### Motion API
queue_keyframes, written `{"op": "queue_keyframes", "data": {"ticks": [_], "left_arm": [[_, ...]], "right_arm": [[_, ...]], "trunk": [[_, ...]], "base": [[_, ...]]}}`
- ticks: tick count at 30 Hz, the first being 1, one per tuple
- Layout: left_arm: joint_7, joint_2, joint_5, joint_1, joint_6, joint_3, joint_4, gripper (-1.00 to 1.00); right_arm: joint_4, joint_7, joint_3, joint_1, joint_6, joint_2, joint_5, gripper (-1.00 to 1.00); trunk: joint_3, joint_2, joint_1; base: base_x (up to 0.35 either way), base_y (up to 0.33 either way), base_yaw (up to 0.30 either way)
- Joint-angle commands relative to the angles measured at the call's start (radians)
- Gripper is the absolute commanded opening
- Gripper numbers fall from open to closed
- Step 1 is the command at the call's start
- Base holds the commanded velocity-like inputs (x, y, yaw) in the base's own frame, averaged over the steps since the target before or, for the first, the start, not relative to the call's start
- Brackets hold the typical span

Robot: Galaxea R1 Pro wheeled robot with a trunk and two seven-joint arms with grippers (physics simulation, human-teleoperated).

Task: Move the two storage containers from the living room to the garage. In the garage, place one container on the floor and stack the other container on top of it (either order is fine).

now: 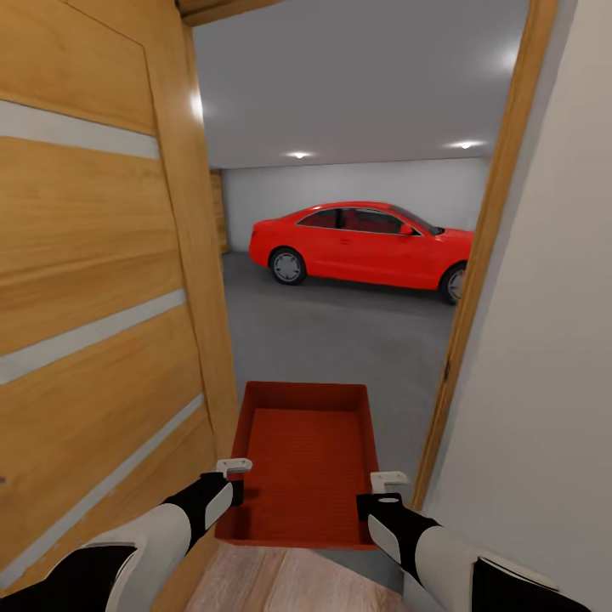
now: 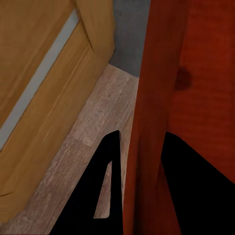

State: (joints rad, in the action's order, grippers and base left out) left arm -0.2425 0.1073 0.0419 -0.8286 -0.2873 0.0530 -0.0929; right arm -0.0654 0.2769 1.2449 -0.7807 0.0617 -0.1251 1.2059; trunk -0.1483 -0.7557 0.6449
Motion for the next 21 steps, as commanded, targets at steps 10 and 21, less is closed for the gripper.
{"op": "queue_keyframes", "data": {"ticks": [10,21], "left_arm": [[-0.006,0.000,0.015,0.000,-0.004,-0.004,0.002,-1.00],[-0.006,0.000,0.015,0.000,-0.004,-0.004,0.002,-1.00]], "right_arm": [[0.024,0.012,-0.004,-0.002,-0.011,0.001,-0.022,-1.00],[0.024,0.012,-0.004,-0.002,-0.012,0.001,-0.022,-1.00]], "trunk": [[-0.002,-0.001,0.001],[-0.002,-0.001,0.001]], "base": [[0.201,0.256,-0.001],[0.148,0.153,-0.178]]}}
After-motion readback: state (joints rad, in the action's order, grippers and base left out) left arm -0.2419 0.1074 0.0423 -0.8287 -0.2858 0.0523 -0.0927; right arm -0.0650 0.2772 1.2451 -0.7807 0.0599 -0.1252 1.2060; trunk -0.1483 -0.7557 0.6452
